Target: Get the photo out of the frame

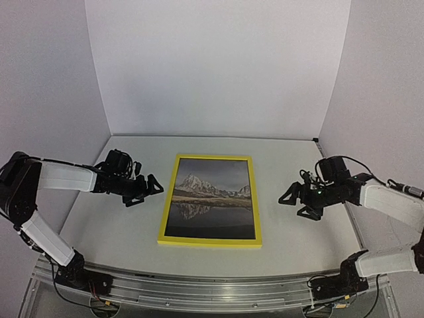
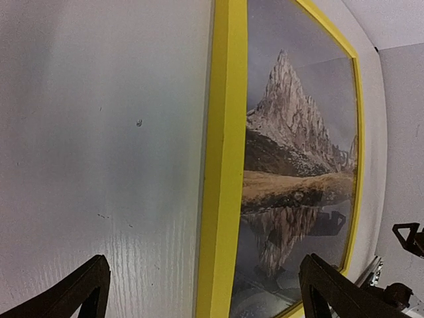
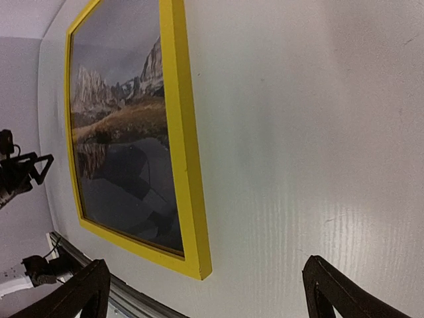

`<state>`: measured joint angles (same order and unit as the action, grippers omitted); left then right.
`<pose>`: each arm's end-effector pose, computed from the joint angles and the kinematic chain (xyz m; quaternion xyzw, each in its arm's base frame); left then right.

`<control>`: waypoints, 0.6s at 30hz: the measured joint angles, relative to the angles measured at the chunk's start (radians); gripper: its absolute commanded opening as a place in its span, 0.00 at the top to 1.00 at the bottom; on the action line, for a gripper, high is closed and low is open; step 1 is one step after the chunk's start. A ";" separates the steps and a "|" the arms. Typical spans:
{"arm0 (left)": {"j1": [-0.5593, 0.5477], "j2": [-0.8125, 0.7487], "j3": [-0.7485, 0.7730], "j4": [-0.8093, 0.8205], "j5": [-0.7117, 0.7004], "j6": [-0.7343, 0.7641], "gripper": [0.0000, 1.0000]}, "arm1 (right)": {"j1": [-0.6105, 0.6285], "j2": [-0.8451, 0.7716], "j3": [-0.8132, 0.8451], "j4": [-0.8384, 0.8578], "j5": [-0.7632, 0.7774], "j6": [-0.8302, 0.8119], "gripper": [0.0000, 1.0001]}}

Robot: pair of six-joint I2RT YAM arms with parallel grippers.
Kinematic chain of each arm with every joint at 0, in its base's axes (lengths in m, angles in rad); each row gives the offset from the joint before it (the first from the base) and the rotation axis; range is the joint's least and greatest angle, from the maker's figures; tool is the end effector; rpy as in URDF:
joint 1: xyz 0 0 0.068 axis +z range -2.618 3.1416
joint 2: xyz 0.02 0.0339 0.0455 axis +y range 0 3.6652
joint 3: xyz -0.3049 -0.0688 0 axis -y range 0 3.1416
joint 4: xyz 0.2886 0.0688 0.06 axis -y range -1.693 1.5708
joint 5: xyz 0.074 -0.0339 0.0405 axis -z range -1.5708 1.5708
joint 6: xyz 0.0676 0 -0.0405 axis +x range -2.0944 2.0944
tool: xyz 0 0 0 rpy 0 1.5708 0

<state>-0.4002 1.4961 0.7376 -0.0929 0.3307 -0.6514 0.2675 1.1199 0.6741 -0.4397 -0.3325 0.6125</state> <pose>0.3036 -0.1522 0.1588 -0.0582 0.9232 -0.3075 0.2230 0.2456 0.0902 0.2109 0.1047 0.9246 0.2822 0.2334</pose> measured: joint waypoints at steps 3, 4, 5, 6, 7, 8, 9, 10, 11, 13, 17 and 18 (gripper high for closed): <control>-0.011 0.085 0.038 0.001 -0.013 0.007 0.02 | 0.141 0.143 0.076 0.002 0.075 0.013 0.10; -0.014 0.109 0.052 0.008 -0.017 0.010 0.03 | 0.162 0.195 0.108 0.009 0.102 0.015 0.13; -0.018 0.133 0.066 0.015 -0.020 0.014 0.04 | 0.180 0.244 0.138 0.017 0.126 0.015 0.16; -0.024 0.152 0.078 0.020 -0.021 0.018 0.04 | 0.198 0.302 0.178 0.023 0.155 0.014 0.18; -0.032 0.169 0.090 0.022 -0.021 0.021 0.04 | 0.218 0.362 0.221 0.027 0.186 0.014 0.20; -0.044 0.190 0.104 0.026 -0.021 0.023 0.04 | 0.227 0.392 0.243 0.031 0.200 0.013 0.22; -0.055 0.206 0.114 0.031 -0.021 0.024 0.04 | 0.240 0.430 0.272 0.031 0.216 0.011 0.24; -0.065 0.219 0.122 0.036 -0.021 0.024 0.04 | 0.255 0.474 0.307 0.031 0.231 0.009 0.25; -0.075 0.233 0.129 0.040 -0.022 0.024 0.05 | 0.270 0.519 0.342 0.033 0.245 0.005 0.27; -0.091 0.256 0.142 0.048 -0.021 0.025 0.05 | 0.299 0.600 0.405 0.043 0.273 -0.003 0.30; -0.110 0.287 0.175 0.055 -0.023 0.024 0.05 | 0.333 0.715 0.475 0.052 0.312 -0.016 0.35; -0.113 0.293 0.181 0.059 -0.024 0.024 0.05 | 0.339 0.739 0.484 0.053 0.317 -0.020 0.35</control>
<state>-0.5135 1.7895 0.9186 -0.0337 0.3068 -0.6277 0.6065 1.8592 1.1583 -0.3870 -0.0160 0.5926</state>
